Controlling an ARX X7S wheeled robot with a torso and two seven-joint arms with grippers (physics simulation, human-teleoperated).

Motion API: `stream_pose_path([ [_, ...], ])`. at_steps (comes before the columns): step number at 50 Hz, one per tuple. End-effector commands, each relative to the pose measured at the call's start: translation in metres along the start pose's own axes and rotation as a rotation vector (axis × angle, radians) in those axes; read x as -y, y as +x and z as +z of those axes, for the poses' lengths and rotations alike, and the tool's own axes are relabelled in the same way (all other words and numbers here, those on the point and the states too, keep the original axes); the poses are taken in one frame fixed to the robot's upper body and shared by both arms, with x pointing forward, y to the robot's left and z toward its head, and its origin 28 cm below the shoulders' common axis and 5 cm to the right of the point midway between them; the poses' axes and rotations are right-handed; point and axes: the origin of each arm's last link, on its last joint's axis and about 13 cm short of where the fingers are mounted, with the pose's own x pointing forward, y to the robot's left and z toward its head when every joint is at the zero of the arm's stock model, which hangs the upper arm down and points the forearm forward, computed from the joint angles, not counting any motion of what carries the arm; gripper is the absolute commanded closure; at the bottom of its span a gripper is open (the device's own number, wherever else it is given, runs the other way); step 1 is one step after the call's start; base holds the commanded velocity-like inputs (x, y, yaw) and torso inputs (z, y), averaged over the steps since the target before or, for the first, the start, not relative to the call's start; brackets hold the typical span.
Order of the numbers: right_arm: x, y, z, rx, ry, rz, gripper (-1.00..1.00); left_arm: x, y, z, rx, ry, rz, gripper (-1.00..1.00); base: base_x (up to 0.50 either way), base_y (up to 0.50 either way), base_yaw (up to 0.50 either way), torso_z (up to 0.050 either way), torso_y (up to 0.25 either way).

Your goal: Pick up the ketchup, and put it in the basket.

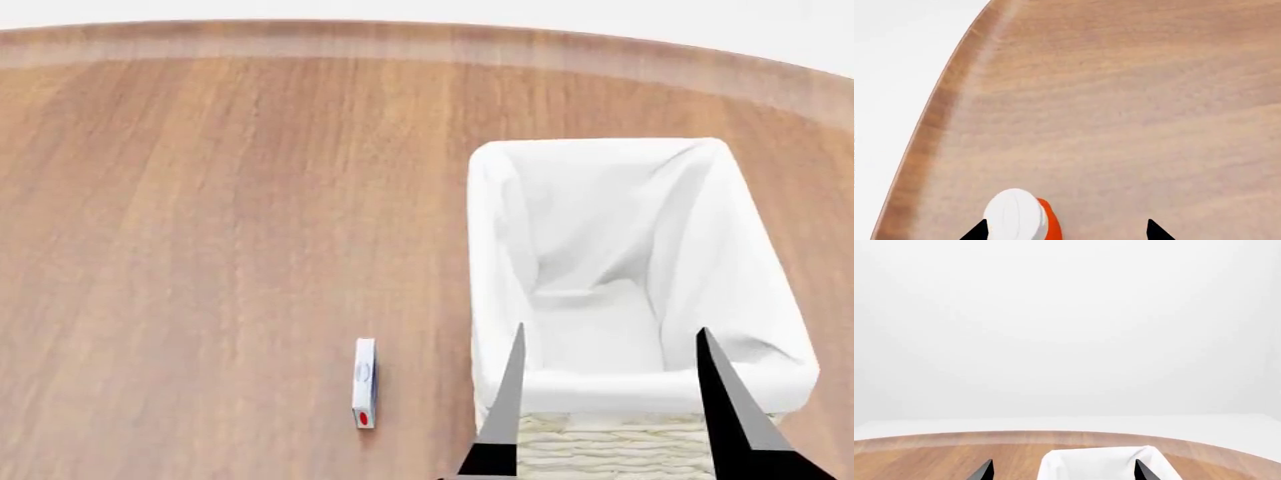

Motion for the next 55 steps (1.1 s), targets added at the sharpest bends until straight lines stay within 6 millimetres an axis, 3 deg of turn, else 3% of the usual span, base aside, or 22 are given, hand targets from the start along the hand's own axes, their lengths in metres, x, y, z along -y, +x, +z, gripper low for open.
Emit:
stream_pose_path([
  [1,0.0,0.0,0.0,0.0,0.0,0.001,-1.0,-0.002,0.008,-0.005,0.005,0.002,0.01,-1.0,0.0,0.0,0.0,0.0,0.0],
  [24,0.0,0.0,0.0,0.0,-0.001,0.002,-1.0,-0.008,0.009,0.0,0.031,-0.033,0.008,-1.0,0.0,0.0,0.0,0.0,0.0],
  [55,0.0,0.0,-0.001,-0.003,0.0,0.001,-1.0,-0.012,0.029,-0.014,0.027,-0.014,0.063,-1.0,0.0,0.0,0.0,0.0,0.0],
])
